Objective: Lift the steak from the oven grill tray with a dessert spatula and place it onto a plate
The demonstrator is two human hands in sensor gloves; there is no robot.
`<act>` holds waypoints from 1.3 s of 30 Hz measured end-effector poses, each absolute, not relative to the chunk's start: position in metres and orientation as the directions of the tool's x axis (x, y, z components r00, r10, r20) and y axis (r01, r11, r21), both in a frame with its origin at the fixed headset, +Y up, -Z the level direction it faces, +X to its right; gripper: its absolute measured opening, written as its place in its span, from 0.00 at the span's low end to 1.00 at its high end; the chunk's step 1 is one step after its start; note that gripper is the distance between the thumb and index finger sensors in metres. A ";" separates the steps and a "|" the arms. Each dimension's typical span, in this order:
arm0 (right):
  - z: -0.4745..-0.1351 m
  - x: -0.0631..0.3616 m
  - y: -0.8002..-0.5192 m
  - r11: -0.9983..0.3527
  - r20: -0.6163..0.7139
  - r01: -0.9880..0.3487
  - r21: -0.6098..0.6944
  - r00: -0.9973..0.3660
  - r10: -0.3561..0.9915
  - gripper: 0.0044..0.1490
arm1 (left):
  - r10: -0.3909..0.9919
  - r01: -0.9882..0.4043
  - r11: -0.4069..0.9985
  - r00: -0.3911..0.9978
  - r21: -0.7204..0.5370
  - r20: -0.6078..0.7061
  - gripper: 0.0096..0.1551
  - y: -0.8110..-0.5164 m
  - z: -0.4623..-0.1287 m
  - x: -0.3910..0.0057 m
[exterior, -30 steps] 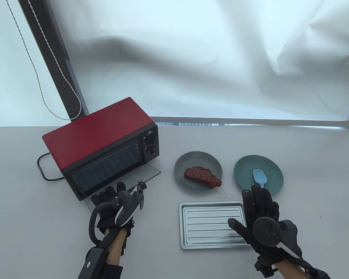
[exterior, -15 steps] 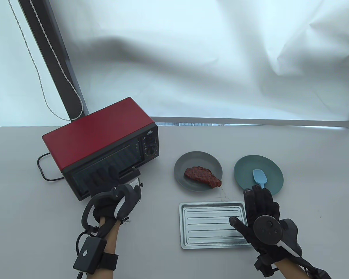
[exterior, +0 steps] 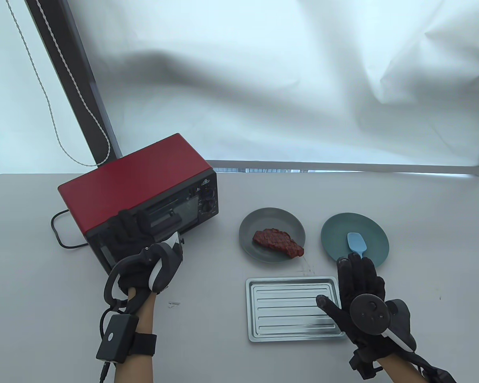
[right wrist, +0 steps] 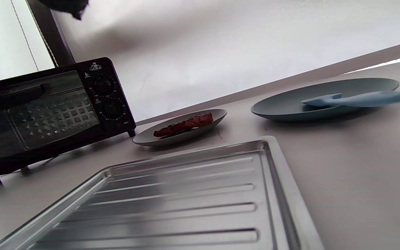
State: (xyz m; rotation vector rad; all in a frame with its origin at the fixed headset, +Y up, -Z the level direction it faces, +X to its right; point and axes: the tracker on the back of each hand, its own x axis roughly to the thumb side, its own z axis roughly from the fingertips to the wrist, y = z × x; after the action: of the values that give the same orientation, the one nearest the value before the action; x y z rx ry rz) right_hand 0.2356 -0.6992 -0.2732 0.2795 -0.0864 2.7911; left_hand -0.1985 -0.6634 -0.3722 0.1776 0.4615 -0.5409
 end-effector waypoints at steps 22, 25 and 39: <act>-0.272 0.238 -0.699 -0.933 0.213 -0.358 -0.045 -0.915 0.341 0.60 | -0.302 0.324 0.946 0.889 0.006 -0.345 0.46 -0.658 -0.345 -0.171; -0.272 0.237 -0.700 -0.933 0.215 -0.358 -0.042 -0.915 0.341 0.60 | -0.274 0.286 0.958 0.907 -0.010 -0.321 0.47 -0.664 -0.340 -0.164; -0.270 0.234 -0.702 -0.934 0.230 -0.355 -0.041 -0.913 0.337 0.60 | -0.184 0.169 0.981 0.964 -0.091 -0.195 0.50 -0.693 -0.314 -0.128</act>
State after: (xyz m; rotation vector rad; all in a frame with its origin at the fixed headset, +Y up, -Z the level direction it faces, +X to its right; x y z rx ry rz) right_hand 0.2344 -0.7020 -0.2704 0.3122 -0.1153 2.7660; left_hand -0.1281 -0.6926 -0.3140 -0.0737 0.2039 -0.1785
